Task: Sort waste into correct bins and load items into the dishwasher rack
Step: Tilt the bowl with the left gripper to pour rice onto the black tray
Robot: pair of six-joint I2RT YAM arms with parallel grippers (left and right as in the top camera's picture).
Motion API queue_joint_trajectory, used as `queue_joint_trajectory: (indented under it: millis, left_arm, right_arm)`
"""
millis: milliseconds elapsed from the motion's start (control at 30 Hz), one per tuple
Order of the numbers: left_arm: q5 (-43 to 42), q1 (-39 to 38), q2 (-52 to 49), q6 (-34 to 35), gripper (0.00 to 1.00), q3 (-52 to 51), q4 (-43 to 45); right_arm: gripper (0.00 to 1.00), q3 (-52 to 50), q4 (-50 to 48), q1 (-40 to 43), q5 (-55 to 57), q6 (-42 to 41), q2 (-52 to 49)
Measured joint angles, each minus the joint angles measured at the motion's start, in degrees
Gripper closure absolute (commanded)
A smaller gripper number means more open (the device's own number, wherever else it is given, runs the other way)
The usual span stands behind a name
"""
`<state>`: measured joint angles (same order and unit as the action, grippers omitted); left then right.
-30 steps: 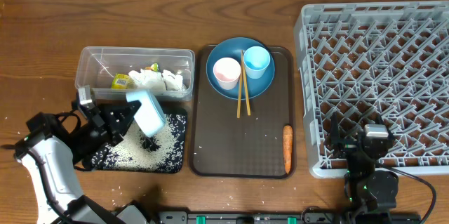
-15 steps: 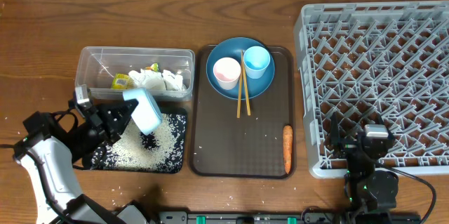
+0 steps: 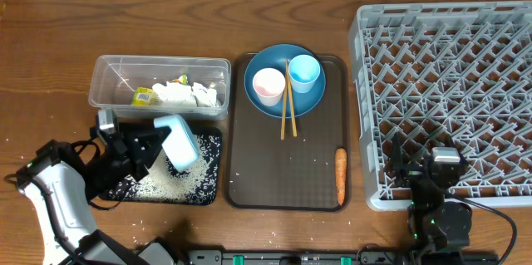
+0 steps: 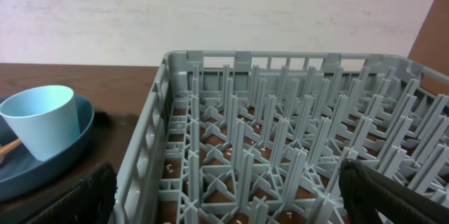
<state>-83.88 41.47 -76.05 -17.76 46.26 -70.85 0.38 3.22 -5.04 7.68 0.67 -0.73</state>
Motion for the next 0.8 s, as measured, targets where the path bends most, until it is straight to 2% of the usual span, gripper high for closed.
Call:
queue_joint_trajectory:
  millis: [200, 467, 633, 800]
  left_arm:
    - [7.9, 0.0, 0.0, -4.4, 0.94, 0.0, -5.7]
    - [9.1, 0.0, 0.7, -6.5, 0.94, 0.0, -5.8]
    - [8.0, 0.0, 1.9, -3.5, 0.94, 0.2, -1.2]
    - [9.2, -2.1, 2.3, -0.1, 0.94, 3.8, -2.1]
  right_arm:
    - [0.01, 0.0, 0.0, 0.0, 0.0, 0.0, 0.0]
    - [0.01, 0.0, 0.0, 0.0, 0.0, 0.0, 0.0]
    - [0.01, 0.0, 0.0, 0.0, 0.0, 0.0, 0.0]
    - [0.01, 0.0, 0.0, 0.0, 0.0, 0.0, 0.0]
